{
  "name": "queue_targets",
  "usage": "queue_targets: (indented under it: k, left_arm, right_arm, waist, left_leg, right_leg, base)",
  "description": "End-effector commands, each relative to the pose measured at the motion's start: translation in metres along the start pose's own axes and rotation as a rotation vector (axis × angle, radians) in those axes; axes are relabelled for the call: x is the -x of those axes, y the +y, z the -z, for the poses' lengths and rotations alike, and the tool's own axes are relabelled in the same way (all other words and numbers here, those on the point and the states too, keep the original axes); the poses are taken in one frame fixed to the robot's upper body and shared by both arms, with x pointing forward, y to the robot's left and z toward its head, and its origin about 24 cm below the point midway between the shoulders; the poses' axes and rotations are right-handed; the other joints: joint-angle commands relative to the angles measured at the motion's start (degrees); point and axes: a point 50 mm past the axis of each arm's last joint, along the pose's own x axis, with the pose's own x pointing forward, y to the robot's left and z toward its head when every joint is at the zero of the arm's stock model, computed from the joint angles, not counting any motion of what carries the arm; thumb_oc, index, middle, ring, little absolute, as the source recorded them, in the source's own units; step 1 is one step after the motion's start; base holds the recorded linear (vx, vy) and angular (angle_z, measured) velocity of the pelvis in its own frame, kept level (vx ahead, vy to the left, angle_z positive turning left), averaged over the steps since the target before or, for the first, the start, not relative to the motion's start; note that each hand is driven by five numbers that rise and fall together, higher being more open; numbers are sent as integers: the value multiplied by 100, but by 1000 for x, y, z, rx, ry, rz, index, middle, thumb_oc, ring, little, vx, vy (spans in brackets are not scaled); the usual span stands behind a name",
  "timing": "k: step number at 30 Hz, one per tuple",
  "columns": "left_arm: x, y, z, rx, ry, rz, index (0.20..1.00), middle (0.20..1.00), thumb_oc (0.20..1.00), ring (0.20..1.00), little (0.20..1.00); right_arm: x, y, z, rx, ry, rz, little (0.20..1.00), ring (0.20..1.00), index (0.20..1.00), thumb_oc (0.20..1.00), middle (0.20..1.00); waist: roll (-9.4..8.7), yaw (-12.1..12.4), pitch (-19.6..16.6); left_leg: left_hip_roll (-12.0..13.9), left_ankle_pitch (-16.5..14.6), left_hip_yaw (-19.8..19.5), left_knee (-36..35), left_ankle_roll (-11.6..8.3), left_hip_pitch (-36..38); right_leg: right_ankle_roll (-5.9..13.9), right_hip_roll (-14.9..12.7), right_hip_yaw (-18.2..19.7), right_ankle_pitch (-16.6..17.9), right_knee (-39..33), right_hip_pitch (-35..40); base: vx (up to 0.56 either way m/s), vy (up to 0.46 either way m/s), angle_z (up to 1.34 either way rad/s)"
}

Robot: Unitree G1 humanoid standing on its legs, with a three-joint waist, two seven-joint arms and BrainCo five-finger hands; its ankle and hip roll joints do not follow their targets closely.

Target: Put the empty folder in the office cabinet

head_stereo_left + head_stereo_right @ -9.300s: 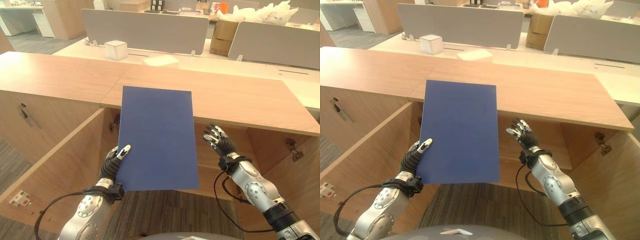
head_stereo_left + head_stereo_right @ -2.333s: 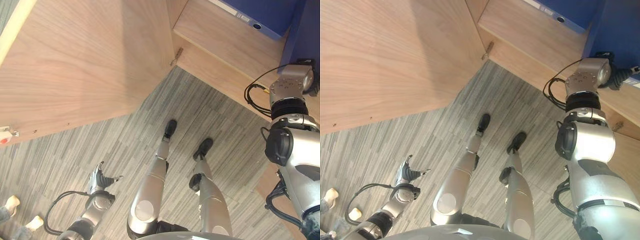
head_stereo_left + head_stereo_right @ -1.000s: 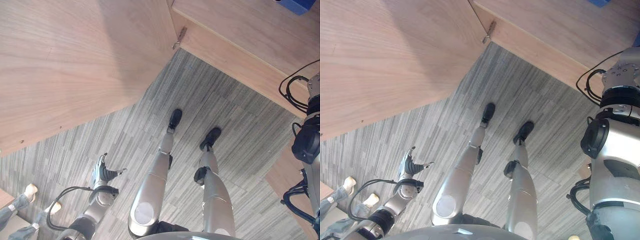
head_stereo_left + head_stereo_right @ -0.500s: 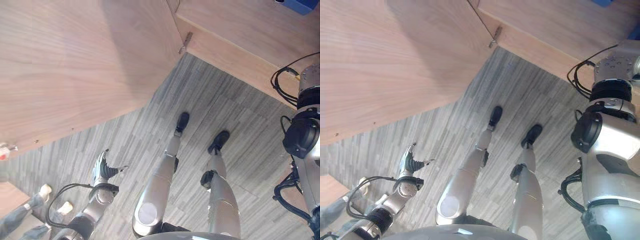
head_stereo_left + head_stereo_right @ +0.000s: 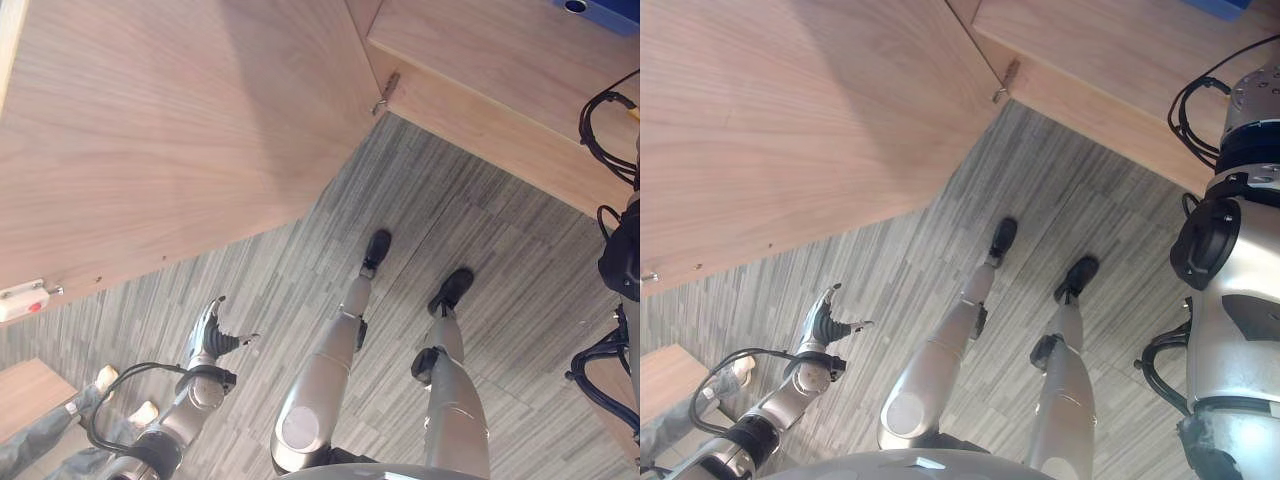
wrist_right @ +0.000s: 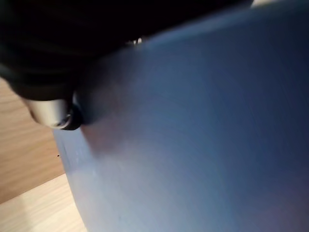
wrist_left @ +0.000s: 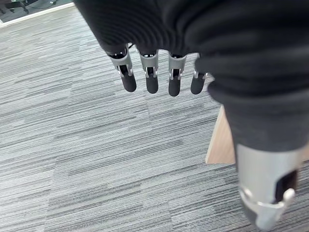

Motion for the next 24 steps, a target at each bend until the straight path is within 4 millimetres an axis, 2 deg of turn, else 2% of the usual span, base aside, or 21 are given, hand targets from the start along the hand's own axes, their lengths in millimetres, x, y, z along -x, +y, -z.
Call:
queue_targets:
  k: [1,15,24]
  left_arm:
    - [15,6,32,-65,99,-3,1000,1000,1000,1000,1000]
    - [14,5,32,-45,106,-32,1000,1000,1000,1000,1000]
    - [12,11,31,-35,109,-49,1000,1000,1000,1000,1000]
  right_arm:
    - [-14,-12,-22,133,-167,-98,200,200,200,200,200]
    - [-13,-13,-29,202,-244,-80,200,200,200,200,200]
    - [-23,-17,-28,326,-213,-59,200,200,200,200,200]
  waist:
    - [-343,-23,-375]
    - [-344,-112,-348]
    - [-440,-180,-291]
  left_leg:
    - [76,-845,-102,-82,-328,120]
    - [106,-840,-62,-82,-328,92]
    - [170,-825,-2,-82,-346,67]
  right_leg:
    - [618,-271,-66,-400,-31,-14]
    - [606,-262,-24,-389,-31,-89]
    - [582,-219,7,-372,-31,-154]
  base:
    - [0,0,0]
    - [0,0,0]
    - [-2,-10,-6]
